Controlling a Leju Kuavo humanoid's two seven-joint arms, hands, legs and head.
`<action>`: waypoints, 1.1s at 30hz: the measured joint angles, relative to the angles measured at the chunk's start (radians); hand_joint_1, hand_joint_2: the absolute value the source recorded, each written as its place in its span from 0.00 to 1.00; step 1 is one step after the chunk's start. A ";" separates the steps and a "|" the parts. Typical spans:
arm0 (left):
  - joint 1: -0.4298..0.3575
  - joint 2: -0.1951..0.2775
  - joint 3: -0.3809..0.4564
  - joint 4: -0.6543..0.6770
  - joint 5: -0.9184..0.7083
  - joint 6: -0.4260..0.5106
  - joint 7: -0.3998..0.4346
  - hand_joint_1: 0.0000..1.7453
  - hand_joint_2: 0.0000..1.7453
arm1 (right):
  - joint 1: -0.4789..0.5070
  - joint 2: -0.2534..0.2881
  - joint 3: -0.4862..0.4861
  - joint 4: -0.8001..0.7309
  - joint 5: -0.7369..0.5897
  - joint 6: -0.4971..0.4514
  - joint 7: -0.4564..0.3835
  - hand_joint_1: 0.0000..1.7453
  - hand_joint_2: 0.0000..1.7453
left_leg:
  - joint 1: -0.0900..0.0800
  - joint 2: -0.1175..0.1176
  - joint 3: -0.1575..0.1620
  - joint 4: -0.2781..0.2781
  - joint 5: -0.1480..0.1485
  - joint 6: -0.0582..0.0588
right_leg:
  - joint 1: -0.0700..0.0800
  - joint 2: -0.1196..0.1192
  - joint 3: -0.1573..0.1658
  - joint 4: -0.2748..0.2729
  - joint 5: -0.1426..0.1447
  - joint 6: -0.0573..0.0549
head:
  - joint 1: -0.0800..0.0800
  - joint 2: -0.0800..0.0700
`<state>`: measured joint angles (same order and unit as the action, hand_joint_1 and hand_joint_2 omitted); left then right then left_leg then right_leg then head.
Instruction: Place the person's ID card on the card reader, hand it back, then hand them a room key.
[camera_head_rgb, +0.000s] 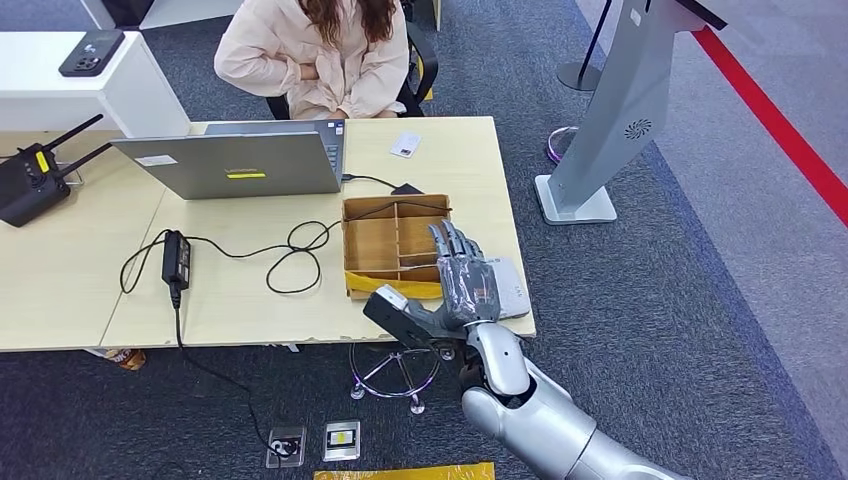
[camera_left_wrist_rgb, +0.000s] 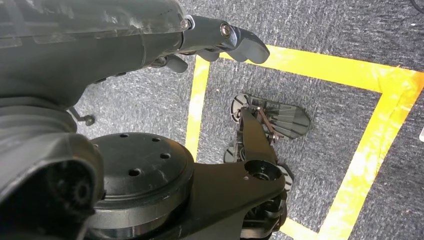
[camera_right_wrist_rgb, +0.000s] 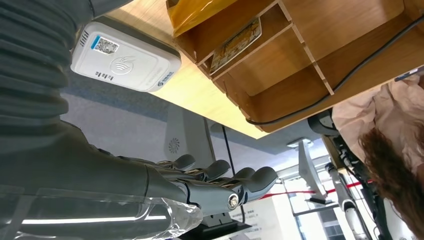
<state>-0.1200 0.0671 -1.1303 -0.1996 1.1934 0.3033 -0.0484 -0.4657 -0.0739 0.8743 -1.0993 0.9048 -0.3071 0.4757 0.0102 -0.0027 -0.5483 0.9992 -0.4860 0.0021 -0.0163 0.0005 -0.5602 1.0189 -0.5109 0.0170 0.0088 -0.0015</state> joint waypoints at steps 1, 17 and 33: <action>0.000 0.000 0.000 0.000 -0.002 -0.001 0.000 0.00 0.00 | -0.005 0.000 0.001 0.004 0.002 0.002 0.000 0.00 1.00 | 0.000 0.000 0.000 0.000 0.000 0.000 | 0.000 0.000 0.000 0.000 0.000 0.000 | 0.000 0.000; -0.002 0.000 -0.002 0.000 -0.028 -0.008 0.021 0.00 0.00 | -0.091 0.030 0.023 0.105 0.046 0.064 0.008 0.00 1.00 | 0.000 0.000 0.000 0.000 0.000 0.000 | 0.000 0.000 0.000 0.000 0.000 0.000 | 0.000 0.000; -0.003 -0.001 -0.003 0.000 -0.030 -0.016 0.021 0.00 0.00 | -0.139 0.058 0.046 0.217 0.021 0.084 -0.011 0.00 1.00 | 0.001 0.000 0.000 0.000 0.000 0.000 | 0.001 0.000 0.000 0.000 0.000 0.000 | 0.000 0.000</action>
<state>-0.1230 0.0664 -1.1331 -0.1999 1.1630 0.2875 -0.0279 -0.6044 -0.0161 0.9205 -0.8823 0.9260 -0.2235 0.4649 0.0110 -0.0028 -0.5484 0.9993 -0.4858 0.0016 -0.0156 0.0006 -0.5605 1.0189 -0.5109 0.0170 0.0088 -0.0015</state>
